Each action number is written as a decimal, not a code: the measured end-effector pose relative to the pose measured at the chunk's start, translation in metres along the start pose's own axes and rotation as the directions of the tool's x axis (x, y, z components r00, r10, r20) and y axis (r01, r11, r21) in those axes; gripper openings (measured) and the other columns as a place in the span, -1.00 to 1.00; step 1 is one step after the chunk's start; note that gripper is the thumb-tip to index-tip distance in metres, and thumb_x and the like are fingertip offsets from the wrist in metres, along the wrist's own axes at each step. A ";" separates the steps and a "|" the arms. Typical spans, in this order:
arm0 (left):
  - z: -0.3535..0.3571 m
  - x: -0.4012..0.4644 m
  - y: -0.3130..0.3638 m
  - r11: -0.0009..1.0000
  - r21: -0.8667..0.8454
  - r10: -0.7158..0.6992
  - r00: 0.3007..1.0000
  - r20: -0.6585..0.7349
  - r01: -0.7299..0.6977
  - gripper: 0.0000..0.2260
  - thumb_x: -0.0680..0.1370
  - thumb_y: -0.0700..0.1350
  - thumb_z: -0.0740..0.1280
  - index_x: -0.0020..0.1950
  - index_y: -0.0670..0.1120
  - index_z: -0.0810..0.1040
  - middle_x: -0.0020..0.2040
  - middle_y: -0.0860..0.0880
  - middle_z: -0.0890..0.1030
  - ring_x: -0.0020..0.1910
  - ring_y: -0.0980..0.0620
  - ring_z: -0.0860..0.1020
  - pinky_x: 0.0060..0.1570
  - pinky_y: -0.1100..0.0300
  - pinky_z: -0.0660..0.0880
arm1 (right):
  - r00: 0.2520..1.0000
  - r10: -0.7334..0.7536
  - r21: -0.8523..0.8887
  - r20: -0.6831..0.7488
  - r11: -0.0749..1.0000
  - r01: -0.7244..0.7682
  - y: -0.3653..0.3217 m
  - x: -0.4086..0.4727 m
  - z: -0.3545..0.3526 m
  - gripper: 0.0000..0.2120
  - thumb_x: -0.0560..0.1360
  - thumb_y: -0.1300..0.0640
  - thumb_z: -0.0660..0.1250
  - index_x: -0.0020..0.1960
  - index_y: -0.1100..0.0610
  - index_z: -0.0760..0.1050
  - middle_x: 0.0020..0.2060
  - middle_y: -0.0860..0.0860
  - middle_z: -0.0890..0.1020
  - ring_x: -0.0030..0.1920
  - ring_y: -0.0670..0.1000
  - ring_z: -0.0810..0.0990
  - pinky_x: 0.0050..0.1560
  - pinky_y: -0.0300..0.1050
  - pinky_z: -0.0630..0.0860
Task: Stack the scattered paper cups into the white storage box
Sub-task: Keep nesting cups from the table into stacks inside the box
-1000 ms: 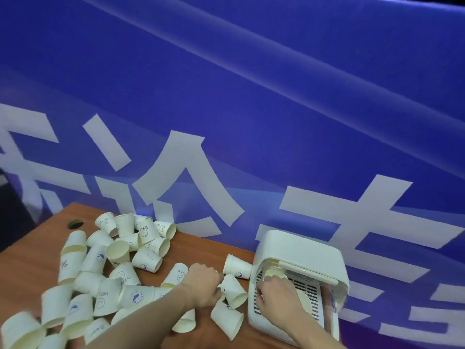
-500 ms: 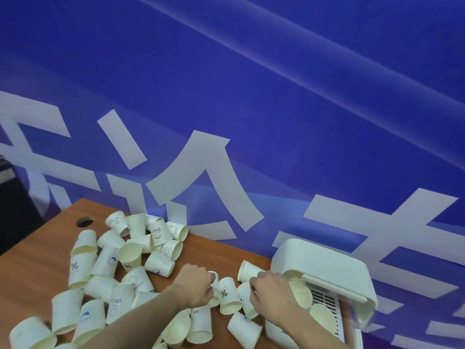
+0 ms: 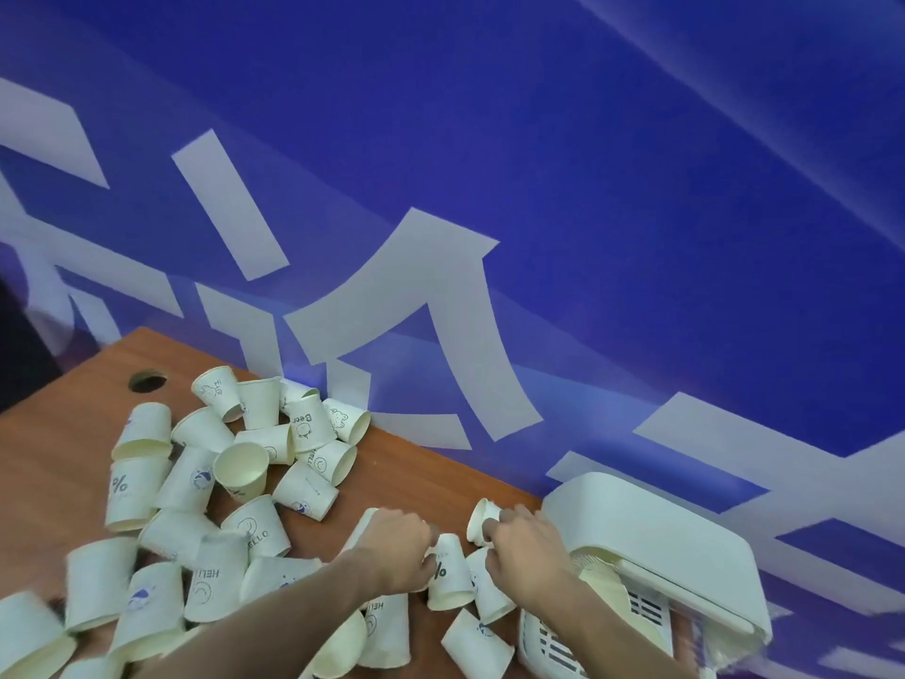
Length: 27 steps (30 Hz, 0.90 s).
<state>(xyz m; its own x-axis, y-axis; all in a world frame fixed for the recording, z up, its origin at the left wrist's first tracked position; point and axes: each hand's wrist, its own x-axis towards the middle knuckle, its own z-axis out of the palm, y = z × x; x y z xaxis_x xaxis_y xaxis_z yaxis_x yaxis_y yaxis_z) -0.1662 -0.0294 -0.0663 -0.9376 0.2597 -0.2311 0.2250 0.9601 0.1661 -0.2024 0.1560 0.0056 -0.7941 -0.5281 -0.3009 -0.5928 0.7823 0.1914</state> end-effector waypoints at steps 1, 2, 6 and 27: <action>0.000 0.004 0.000 1.000 0.000 0.001 1.000 0.006 -0.001 -0.70 0.53 0.07 0.15 0.12 -0.02 0.55 0.02 -0.07 0.64 0.00 -0.18 0.59 0.03 0.03 0.46 | 1.000 0.006 0.005 0.006 1.000 -0.006 0.001 0.006 0.001 -0.71 0.55 0.10 0.15 0.23 0.06 0.50 0.13 0.07 0.56 0.17 0.10 0.45 0.15 0.00 0.32; -0.002 0.007 0.000 1.000 0.010 -0.001 1.000 0.019 0.001 -0.70 0.54 0.07 0.17 0.15 -0.02 0.55 0.05 -0.08 0.64 0.02 -0.19 0.58 0.04 0.03 0.45 | 1.000 0.015 0.011 0.011 1.000 -0.015 0.003 0.011 0.001 -0.70 0.55 0.10 0.16 0.24 0.06 0.49 0.14 0.06 0.55 0.18 0.10 0.45 0.16 -0.01 0.32; -0.006 0.022 -0.002 0.999 0.046 -0.019 0.993 0.112 0.014 -0.67 0.55 0.08 0.25 0.22 -0.06 0.55 0.11 -0.11 0.61 0.09 -0.19 0.57 0.06 0.04 0.42 | 0.998 0.035 0.027 0.044 0.999 -0.036 0.011 0.035 0.006 -0.68 0.55 0.10 0.19 0.29 0.03 0.45 0.17 0.04 0.55 0.22 0.09 0.44 0.19 -0.02 0.32; 0.024 0.068 0.009 0.942 0.024 0.319 0.914 0.252 -0.335 -0.47 0.45 0.34 0.31 -0.06 -0.15 0.53 -0.13 -0.10 0.59 -0.19 -0.17 0.56 -0.05 0.00 0.44 | 0.946 0.092 -0.081 0.310 0.994 -0.070 0.026 0.109 0.049 -0.50 0.52 0.09 0.33 0.41 -0.01 0.28 0.18 0.04 0.57 0.23 0.12 0.52 0.17 0.01 0.41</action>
<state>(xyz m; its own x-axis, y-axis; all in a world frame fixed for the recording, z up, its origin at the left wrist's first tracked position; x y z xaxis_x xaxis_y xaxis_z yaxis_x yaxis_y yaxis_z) -0.2216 -0.0006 -0.1033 -0.7182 0.5694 -0.4000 0.5325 0.8198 0.2108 -0.2978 0.1350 -0.0683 -0.7644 -0.3252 -0.5568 -0.5445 0.7880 0.2873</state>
